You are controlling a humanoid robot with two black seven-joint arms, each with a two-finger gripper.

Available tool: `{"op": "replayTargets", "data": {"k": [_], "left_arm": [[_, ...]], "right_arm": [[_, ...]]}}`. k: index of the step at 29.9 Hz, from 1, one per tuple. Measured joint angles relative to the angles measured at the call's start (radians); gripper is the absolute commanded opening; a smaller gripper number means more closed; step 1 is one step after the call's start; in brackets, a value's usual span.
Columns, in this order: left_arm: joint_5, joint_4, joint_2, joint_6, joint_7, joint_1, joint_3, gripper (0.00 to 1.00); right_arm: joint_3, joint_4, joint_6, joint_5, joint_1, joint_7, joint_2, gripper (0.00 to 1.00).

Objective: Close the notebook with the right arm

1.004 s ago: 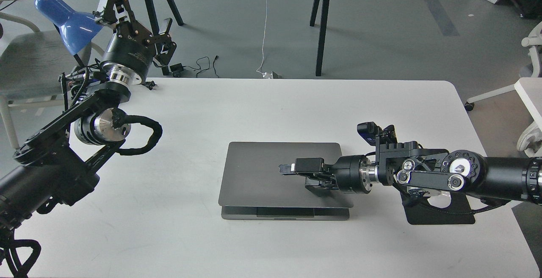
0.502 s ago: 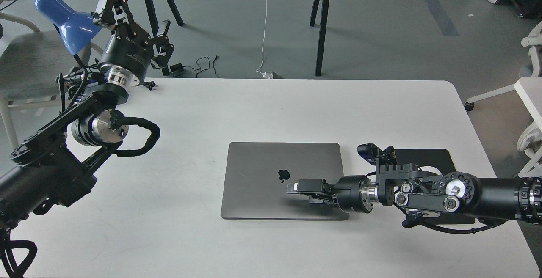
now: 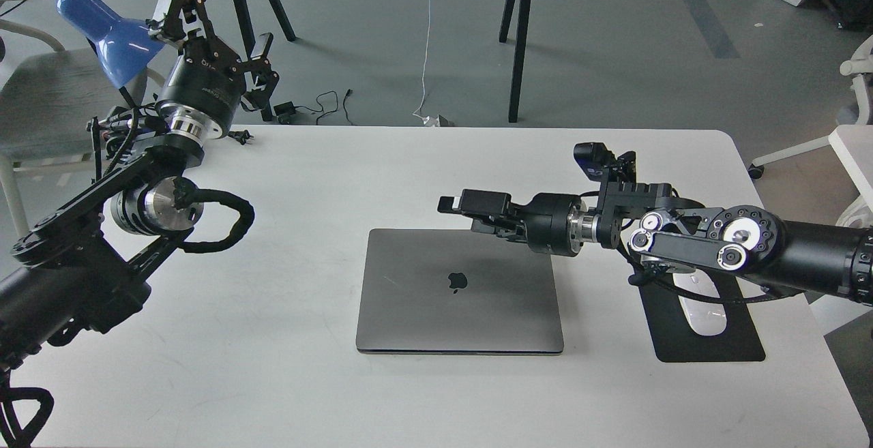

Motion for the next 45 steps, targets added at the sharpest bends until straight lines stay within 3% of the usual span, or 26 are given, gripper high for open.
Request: {"op": "replayTargets", "data": {"k": [11,26,35,45], "left_arm": [[-0.017,0.0,-0.012,0.007,0.0,0.003,-0.004,1.0],[-0.011,0.0,-0.031,0.036,0.0,0.0,-0.007,1.0],[-0.008,-0.001,-0.036,0.043,0.0,0.0,-0.006,1.0],[-0.008,-0.002,-0.036,0.043,0.0,0.0,-0.005,1.0]], "right_arm": [[0.364,-0.18,-0.016,0.041,0.03,-0.018,-0.029,1.0],[0.47,-0.325,-0.089,0.449,-0.095,-0.017,-0.019,1.0],[0.617,-0.418,-0.088,0.483,-0.234,-0.012,-0.006,1.0],[0.658,-0.399,-0.047,0.483,-0.275,0.025,0.037,1.0]]}}
